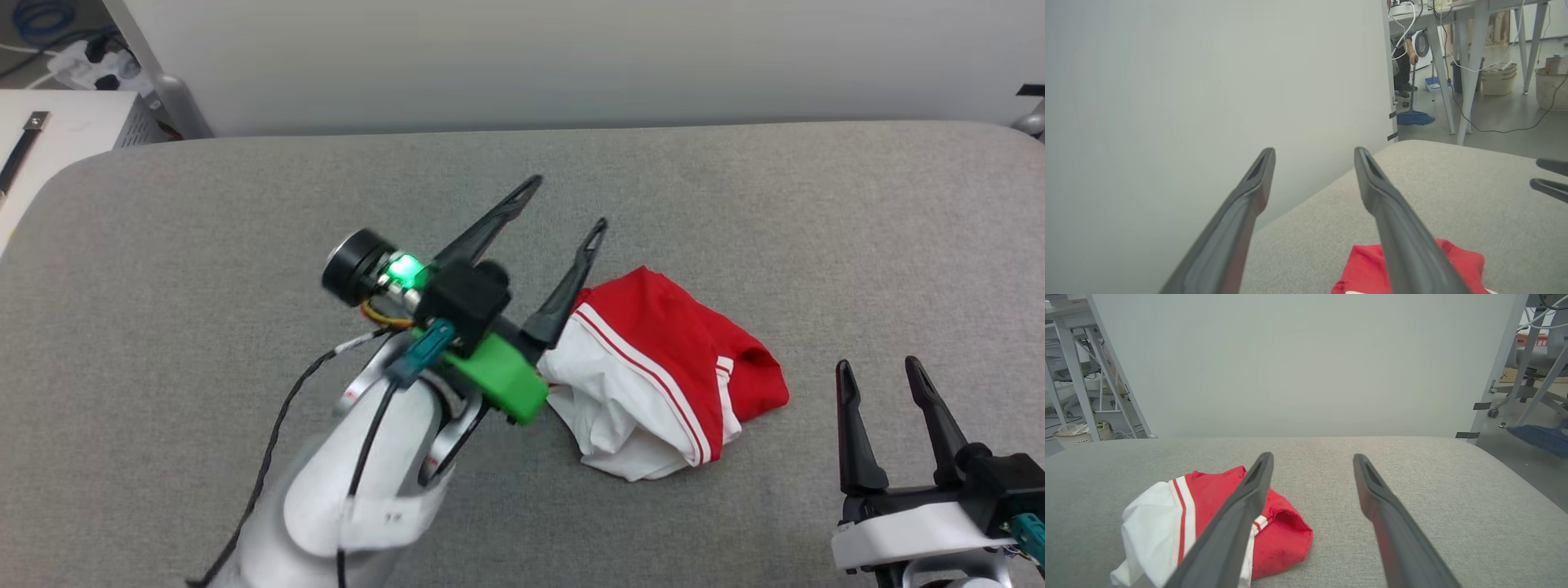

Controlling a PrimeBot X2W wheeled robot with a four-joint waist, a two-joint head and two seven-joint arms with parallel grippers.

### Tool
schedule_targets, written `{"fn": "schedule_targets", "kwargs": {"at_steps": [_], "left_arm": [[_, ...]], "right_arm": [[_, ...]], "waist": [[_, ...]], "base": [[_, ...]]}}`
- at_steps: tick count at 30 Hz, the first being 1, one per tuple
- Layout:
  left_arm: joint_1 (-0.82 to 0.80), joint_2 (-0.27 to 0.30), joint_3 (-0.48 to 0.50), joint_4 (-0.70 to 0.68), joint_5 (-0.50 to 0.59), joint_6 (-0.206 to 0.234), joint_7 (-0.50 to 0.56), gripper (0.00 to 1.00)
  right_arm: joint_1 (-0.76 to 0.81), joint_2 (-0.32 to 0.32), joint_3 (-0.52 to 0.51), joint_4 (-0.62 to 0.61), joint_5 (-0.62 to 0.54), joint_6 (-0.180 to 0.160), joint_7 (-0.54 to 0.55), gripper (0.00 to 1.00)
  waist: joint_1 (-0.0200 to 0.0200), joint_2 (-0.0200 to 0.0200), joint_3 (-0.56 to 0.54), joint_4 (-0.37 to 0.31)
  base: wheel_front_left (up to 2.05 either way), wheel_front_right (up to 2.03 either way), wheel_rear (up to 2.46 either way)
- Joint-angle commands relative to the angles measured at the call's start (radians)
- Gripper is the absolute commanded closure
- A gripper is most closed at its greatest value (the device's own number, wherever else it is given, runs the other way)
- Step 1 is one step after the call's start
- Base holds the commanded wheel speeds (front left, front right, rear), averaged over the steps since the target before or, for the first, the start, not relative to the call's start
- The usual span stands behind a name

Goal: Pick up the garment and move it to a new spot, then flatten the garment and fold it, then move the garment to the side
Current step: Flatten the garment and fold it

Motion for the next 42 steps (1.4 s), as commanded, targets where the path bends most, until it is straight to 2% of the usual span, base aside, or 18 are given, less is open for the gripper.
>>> {"fn": "schedule_targets", "kwargs": {"at_steps": [1,4,9,15,19,24,28,33,36,37,38,42], "left_arm": [[-0.073,0.025,-0.060,0.026,-0.055,-0.002,0.058,0.00],[-0.204,0.065,-0.187,0.053,-0.161,-0.002,0.165,0.00],[-0.351,0.127,-0.409,0.081,-0.358,-0.002,0.451,0.00],[-0.446,0.162,-0.562,0.044,-0.524,-0.002,0.649,0.00],[-0.492,0.179,-0.694,0.039,-0.587,-0.002,0.737,0.00],[-0.510,0.193,-0.773,0.078,-0.607,-0.002,0.798,0.00],[-0.467,0.196,-0.781,0.111,-0.547,-0.002,0.871,0.00],[-0.359,0.206,-0.781,0.074,-0.471,-0.002,1.002,0.00],[-0.335,0.220,-0.781,0.053,-0.453,-0.002,1.028,0.00],[-0.340,0.223,-0.781,0.054,-0.455,-0.002,1.010,0.55],[-0.345,0.224,-0.781,0.056,-0.455,-0.002,1.000,1.00],[-0.365,0.215,-0.781,0.049,-0.459,-0.002,0.953,1.00]], "right_arm": [[-0.018,0.000,-0.001,-0.003,-0.003,0.002,-0.009,0.00],[-0.032,0.000,-0.004,-0.003,0.001,0.002,-0.009,0.00],[-0.048,0.000,-0.008,-0.003,0.003,0.002,-0.009,0.00],[-0.068,0.000,-0.023,-0.010,0.002,0.002,-0.009,0.00],[-0.087,0.000,-0.023,-0.014,-0.004,0.002,-0.009,0.00],[-0.115,0.000,-0.016,-0.016,-0.005,0.002,-0.009,0.00],[-0.130,0.000,-0.012,-0.016,-0.001,0.002,-0.009,0.00],[-0.145,0.000,-0.008,-0.012,0.004,0.002,-0.009,0.00],[-0.152,0.000,-0.008,-0.010,0.007,0.002,-0.009,0.00],[-0.154,0.000,-0.008,-0.009,0.007,0.002,-0.009,0.00],[-0.154,0.000,-0.009,-0.008,0.007,0.002,-0.009,0.00],[-0.148,0.001,-0.008,-0.002,0.004,0.002,-0.009,0.00]], "waist": [[-0.0001,-0.0001,0.048,-0.015],[-0.0001,-0.0001,0.078,-0.026],[-0.0001,-0.0001,0.114,-0.047],[-0.0001,-0.0001,0.151,-0.061],[-0.0001,-0.0001,0.176,-0.069],[-0.0001,-0.0001,0.210,-0.089],[-0.0001,-0.0001,0.239,-0.108],[-0.0001,-0.0001,0.266,-0.128],[-0.0001,-0.0001,0.273,-0.133],[-0.0001,-0.0001,0.274,-0.133],[-0.0001,-0.0001,0.273,-0.132],[-0.0001,-0.0001,0.255,-0.124]], "base": [[0.00,0.00,0.00],[0.00,0.00,0.00],[0.00,0.00,0.00],[0.00,0.00,0.00],[0.00,0.00,0.00],[0.00,0.00,0.00],[0.00,0.00,0.00],[0.00,0.00,0.00],[0.00,0.00,0.00],[0.00,0.00,0.00],[0.00,0.00,0.00],[0.00,0.00,0.00]]}}
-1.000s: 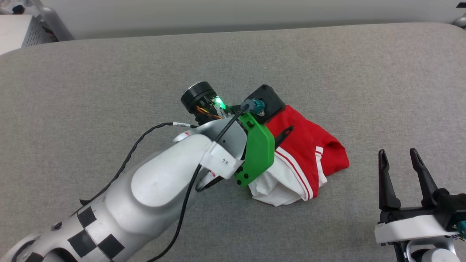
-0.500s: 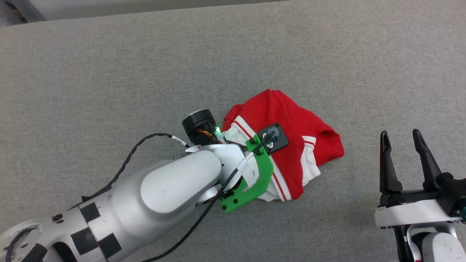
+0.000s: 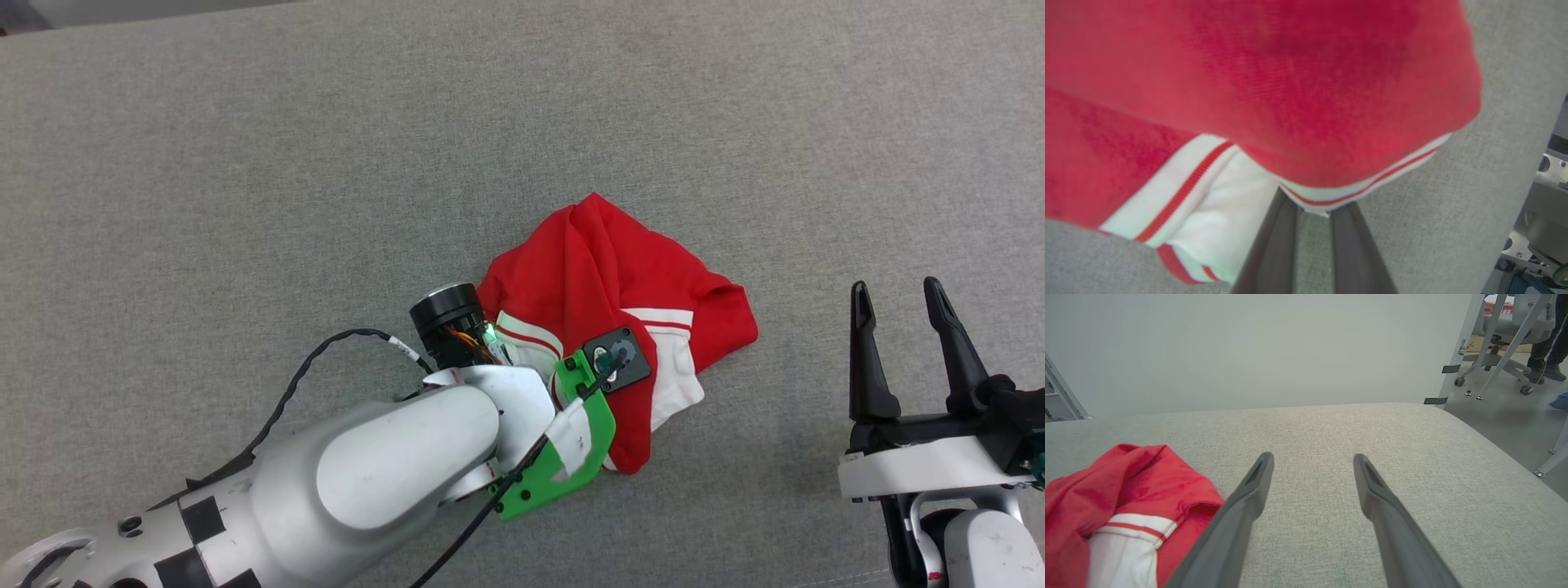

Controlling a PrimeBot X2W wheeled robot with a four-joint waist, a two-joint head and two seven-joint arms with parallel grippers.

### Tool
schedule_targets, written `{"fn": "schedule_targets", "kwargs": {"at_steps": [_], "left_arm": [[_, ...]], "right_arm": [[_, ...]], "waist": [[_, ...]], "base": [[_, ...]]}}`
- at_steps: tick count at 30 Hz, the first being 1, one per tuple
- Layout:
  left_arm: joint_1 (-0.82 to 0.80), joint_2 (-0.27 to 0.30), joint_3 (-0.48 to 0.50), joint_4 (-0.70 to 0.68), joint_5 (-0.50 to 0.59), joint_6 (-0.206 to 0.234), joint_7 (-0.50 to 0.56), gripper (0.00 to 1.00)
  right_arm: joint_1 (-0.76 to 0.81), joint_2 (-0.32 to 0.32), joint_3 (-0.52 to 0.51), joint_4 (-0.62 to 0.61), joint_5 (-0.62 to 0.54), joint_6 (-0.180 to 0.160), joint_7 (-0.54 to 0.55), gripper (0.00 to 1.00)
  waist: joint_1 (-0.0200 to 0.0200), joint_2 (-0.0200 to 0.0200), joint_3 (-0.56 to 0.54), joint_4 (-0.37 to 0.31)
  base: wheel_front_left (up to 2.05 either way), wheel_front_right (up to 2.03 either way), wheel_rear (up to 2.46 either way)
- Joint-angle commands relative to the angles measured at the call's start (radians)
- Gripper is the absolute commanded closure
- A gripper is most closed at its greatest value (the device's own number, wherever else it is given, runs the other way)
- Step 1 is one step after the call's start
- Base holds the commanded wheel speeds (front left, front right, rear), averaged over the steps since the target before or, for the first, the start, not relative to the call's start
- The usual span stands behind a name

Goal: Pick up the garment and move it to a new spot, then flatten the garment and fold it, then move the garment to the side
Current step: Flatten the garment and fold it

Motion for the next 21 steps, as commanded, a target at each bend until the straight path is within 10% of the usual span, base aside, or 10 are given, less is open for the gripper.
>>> {"fn": "schedule_targets", "kwargs": {"at_steps": [1,11,21], "left_arm": [[0.028,-0.005,-0.022,0.014,-0.008,-0.003,-0.024,1.00],[-0.091,-0.050,-0.019,-0.032,-0.124,-0.003,-0.355,1.00],[-0.103,-0.002,0.223,0.075,-0.264,0.039,-0.716,1.00]], "right_arm": [[-0.005,0.001,0.000,0.002,0.000,0.002,-0.009,0.00],[0.031,0.001,-0.004,0.012,-0.004,0.002,-0.009,0.00],[0.052,0.001,-0.005,0.011,-0.007,0.002,-0.009,0.00]], "waist": [[0.0000,-0.0001,-0.015,0.009],[0.0000,-0.0001,-0.091,0.067],[0.0000,-0.0001,-0.120,0.098]], "base": [[0.00,0.00,0.00],[0.00,0.00,0.00],[0.00,0.00,0.00]]}}
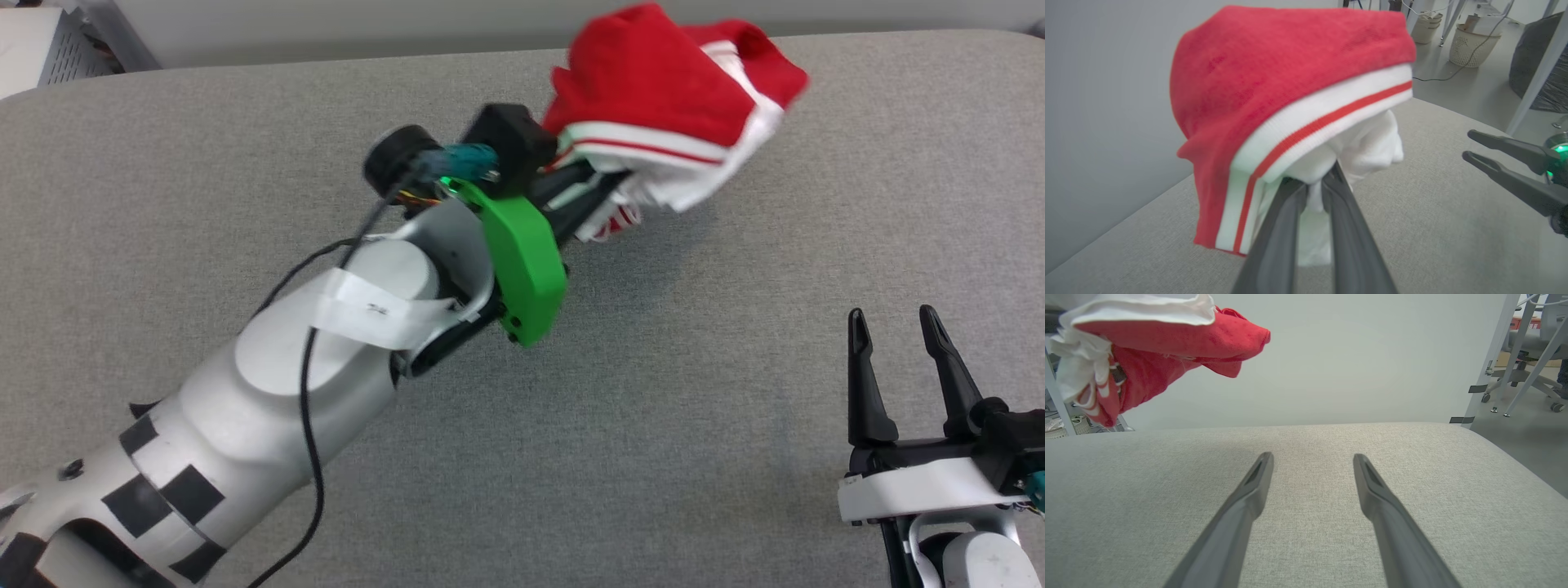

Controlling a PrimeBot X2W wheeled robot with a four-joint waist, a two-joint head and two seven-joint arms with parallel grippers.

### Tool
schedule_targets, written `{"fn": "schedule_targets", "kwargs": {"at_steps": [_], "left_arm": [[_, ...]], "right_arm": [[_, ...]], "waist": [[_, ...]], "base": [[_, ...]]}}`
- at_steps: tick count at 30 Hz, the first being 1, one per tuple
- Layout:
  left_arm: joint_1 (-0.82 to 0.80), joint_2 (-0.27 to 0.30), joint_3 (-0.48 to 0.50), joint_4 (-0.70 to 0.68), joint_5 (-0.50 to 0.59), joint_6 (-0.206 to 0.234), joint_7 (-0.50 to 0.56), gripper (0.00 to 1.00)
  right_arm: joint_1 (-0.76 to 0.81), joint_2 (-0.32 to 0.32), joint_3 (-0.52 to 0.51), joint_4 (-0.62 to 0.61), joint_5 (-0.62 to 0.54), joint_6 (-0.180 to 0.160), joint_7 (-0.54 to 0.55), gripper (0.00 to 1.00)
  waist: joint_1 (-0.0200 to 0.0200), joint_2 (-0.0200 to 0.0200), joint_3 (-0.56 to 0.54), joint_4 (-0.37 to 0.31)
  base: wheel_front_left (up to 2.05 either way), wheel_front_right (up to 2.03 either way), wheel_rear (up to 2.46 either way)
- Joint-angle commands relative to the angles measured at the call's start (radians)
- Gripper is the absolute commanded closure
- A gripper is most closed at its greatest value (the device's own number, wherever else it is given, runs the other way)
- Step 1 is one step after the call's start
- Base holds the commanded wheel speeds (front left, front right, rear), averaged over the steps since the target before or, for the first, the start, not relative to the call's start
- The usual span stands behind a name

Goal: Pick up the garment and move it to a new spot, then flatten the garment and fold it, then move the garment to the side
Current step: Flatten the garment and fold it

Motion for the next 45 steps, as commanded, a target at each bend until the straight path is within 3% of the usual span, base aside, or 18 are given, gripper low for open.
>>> {"fn": "schedule_targets", "kwargs": {"at_steps": [1,7,11,15,24,25,26,31,36,40,42,45], "left_arm": [[0.017,0.022,0.038,0.025,-0.016,0.023,-0.047,1.00],[0.116,0.084,0.137,0.152,-0.044,0.114,-0.203,1.00],[0.192,0.094,0.154,0.248,-0.065,0.146,-0.245,1.00],[0.263,0.072,0.141,0.347,-0.091,0.138,-0.248,1.00],[0.325,0.004,0.092,0.529,-0.109,0.075,-0.236,1.00],[0.321,-0.001,0.092,0.536,-0.104,0.074,-0.248,0.81],[0.314,-0.008,0.088,0.542,-0.089,0.077,-0.265,0.00],[0.302,-0.009,0.097,0.489,0.003,0.139,-0.311,0.00],[0.393,0.025,0.243,0.241,0.160,0.256,-0.315,0.00],[0.521,0.044,0.360,0.085,0.254,0.323,-0.315,0.00],[0.578,0.046,0.412,0.032,0.294,0.338,-0.315,0.00],[0.632,0.048,0.462,-0.010,0.338,0.327,-0.315,0.00]], "right_arm": [[0.010,0.000,0.001,0.001,-0.006,0.002,-0.009,0.00],[0.015,0.000,-0.001,0.000,-0.009,0.002,-0.009,0.00],[0.018,0.000,-0.005,0.000,-0.011,0.002,-0.009,0.00],[0.017,0.000,-0.006,-0.001,-0.013,0.002,-0.009,0.00],[0.015,0.000,-0.009,0.002,-0.016,0.002,-0.009,0.00],[0.018,0.000,-0.010,0.003,-0.016,0.002,-0.009,0.00],[0.022,0.000,-0.009,0.005,-0.016,0.002,-0.009,0.00],[0.042,0.000,-0.007,0.011,-0.012,0.002,-0.009,0.00],[0.063,0.000,-0.012,0.010,-0.005,0.002,-0.009,0.00],[0.070,0.000,-0.009,0.011,-0.005,0.002,-0.009,0.00],[0.073,0.000,-0.010,0.010,-0.004,0.002,-0.009,0.00],[0.076,0.000,-0.006,0.009,-0.005,0.002,-0.009,0.00]], "waist": [[0.0000,0.0000,-0.006,0.005],[0.0000,0.0000,-0.001,0.001],[0.0000,0.0000,0.004,-0.001],[0.0000,0.0000,0.009,-0.004],[0.0000,0.0000,0.004,-0.002],[0.0000,0.0000,0.000,0.000],[0.0000,0.0000,-0.009,0.002],[0.0000,0.0000,-0.050,0.010],[0.0000,0.0000,-0.086,0.024],[0.0000,0.0000,-0.103,0.032],[0.0000,0.0000,-0.109,0.036],[0.0000,0.0000,-0.113,0.038]], "base": [[0.00,0.00,0.00],[0.00,0.00,0.00],[0.00,0.00,0.00],[0.00,0.00,0.00],[0.00,0.00,0.00],[0.00,0.00,0.00],[0.00,0.00,0.00],[0.00,0.00,0.00],[0.00,0.00,0.00],[0.00,0.00,0.00],[0.00,0.00,0.00],[0.00,0.00,0.00]]}}
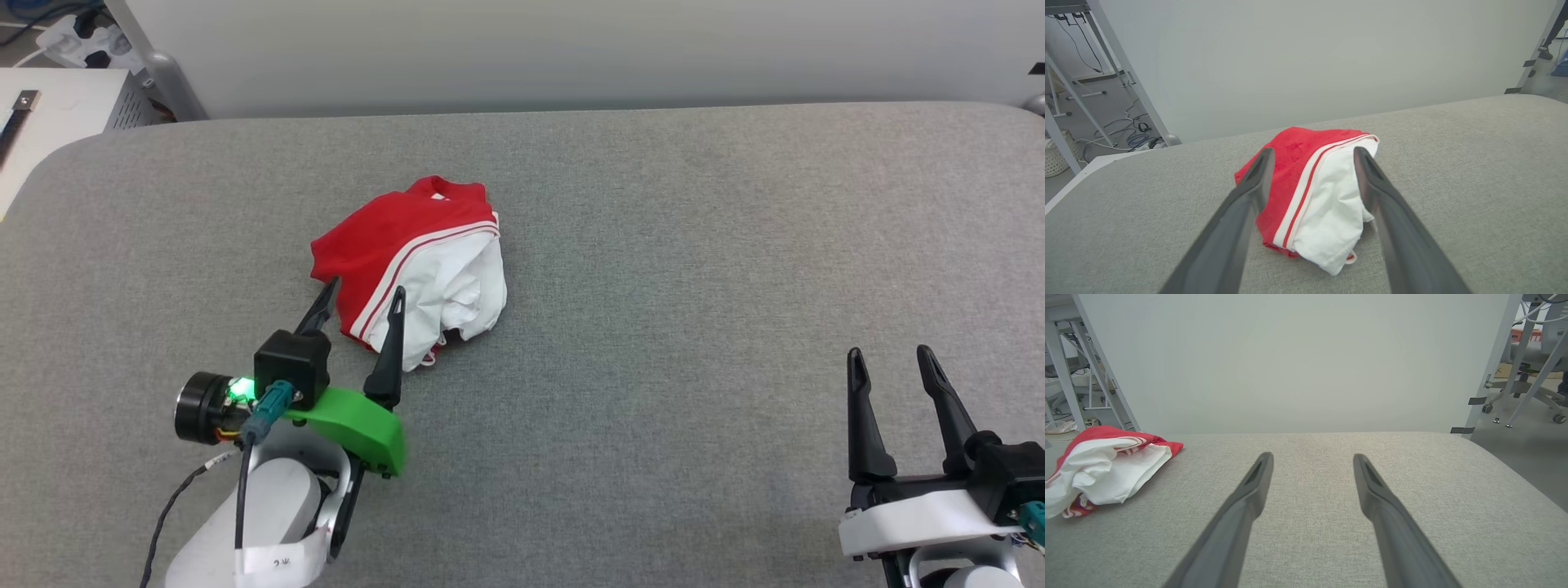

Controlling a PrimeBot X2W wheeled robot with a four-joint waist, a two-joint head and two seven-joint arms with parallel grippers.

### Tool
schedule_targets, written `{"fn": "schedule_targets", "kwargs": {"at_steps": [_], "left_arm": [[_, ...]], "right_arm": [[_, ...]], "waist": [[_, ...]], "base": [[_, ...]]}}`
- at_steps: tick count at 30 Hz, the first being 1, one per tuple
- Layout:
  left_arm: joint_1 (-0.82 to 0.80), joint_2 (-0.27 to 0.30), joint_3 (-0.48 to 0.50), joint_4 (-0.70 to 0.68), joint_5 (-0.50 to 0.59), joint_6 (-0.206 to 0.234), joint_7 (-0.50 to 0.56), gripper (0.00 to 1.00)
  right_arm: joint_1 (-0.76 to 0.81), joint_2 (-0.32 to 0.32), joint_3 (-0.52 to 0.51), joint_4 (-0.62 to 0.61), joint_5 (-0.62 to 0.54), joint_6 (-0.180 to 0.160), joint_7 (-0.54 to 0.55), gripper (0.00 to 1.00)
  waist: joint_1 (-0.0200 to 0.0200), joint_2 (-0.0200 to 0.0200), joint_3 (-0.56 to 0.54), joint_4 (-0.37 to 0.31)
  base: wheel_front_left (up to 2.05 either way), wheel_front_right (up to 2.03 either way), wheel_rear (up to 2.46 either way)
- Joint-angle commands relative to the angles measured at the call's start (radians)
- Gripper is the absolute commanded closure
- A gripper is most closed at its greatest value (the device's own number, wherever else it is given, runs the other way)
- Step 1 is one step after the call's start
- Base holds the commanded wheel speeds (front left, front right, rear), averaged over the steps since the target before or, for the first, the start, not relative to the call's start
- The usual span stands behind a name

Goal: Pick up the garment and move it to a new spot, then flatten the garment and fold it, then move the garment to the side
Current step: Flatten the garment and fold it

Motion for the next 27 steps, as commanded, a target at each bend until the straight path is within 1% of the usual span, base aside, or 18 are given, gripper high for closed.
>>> {"fn": "schedule_targets", "kwargs": {"at_steps": [1,2,4,6,8,11,13,14,16,18,20,22,24,26,27], "left_arm": [[0.013,0.006,0.019,-0.014,0.023,-0.014,-0.006,0.00],[0.010,0.008,0.030,-0.024,0.034,-0.026,-0.006,0.00],[-0.010,0.015,0.042,-0.038,0.052,-0.066,-0.006,0.00],[-0.052,0.020,0.041,-0.044,0.058,-0.115,-0.006,0.00],[-0.106,0.024,0.030,-0.038,0.043,-0.177,0.007,0.00],[-0.213,0.042,-0.003,-0.021,0.030,-0.273,0.097,0.00],[-0.282,0.050,-0.029,-0.011,0.015,-0.317,0.175,0.00],[-0.308,0.049,-0.042,-0.005,-0.005,-0.332,0.219,0.00],[-0.364,0.043,-0.070,-0.001,-0.065,-0.352,0.313,0.00],[-0.412,0.053,-0.127,0.005,-0.114,-0.360,0.434,0.00],[-0.453,0.062,-0.195,-0.002,-0.168,-0.363,0.538,0.00],[-0.491,0.082,-0.284,-0.017,-0.241,-0.363,0.648,0.00],[-0.522,0.103,-0.347,-0.017,-0.283,-0.363,0.716,0.00],[-0.553,0.126,-0.416,-0.003,-0.289,-0.363,0.776,0.00],[-0.565,0.133,-0.441,0.005,-0.290,-0.363,0.788,0.00]], "right_arm": [[0.010,0.000,0.003,-0.001,0.002,0.002,-0.009,0.00],[0.010,0.000,0.003,-0.001,0.002,0.002,-0.009,0.00],[0.007,0.000,0.003,-0.001,0.001,0.002,-0.009,0.00],[0.005,0.000,0.005,-0.001,0.000,0.002,-0.009,0.00],[0.002,0.000,0.009,-0.002,-0.001,0.002,-0.009,0.00],[-0.001,0.000,0.014,-0.004,-0.001,0.002,-0.009,0.00],[-0.007,0.000,0.019,-0.004,0.000,0.002,-0.009,0.00],[-0.010,0.000,0.018,-0.003,0.000,0.002,-0.009,0.00],[-0.016,0.000,0.018,-0.003,0.003,0.002,-0.009,0.00],[-0.022,0.000,0.019,-0.002,0.006,0.002,-0.009,0.00],[-0.028,0.000,0.022,-0.001,0.009,0.002,-0.009,0.00],[-0.033,0.000,0.023,-0.001,0.012,0.002,-0.009,0.00],[-0.038,0.000,0.022,-0.001,0.016,0.002,-0.009,0.00],[-0.044,0.000,0.023,-0.002,0.018,0.002,-0.009,0.00],[-0.048,0.000,0.023,-0.002,0.019,0.002,-0.009,0.00]], "waist": [[0.0001,0.0000,-0.003,0.003],[0.0001,0.0000,-0.002,0.004],[0.0001,0.0000,-0.001,0.004],[0.0001,0.0000,0.001,0.003],[0.0001,0.0000,0.004,0.000],[0.0001,0.0000,0.014,-0.008],[0.0001,0.0000,0.023,-0.018],[0.0001,0.0000,0.026,-0.022],[0.0001,0.0000,0.035,-0.032],[0.0001,0.0000,0.044,-0.043],[0.0001,0.0000,0.053,-0.056],[0.0001,0.0000,0.064,-0.070],[0.0001,0.0000,0.075,-0.081],[0.0001,0.0000,0.088,-0.093],[0.0001,0.0000,0.095,-0.097]], "base": [[0.00,0.00,0.00],[0.00,0.00,0.00],[0.00,0.00,0.00],[0.00,0.00,0.00],[0.00,0.00,0.00],[0.00,0.00,0.00],[0.00,0.00,0.00],[0.00,0.00,0.00],[0.00,0.00,0.00],[0.00,0.00,0.00],[0.00,0.00,0.00],[0.00,0.00,0.00],[0.00,0.00,0.00],[0.00,0.00,0.00],[0.00,0.00,0.00]]}}
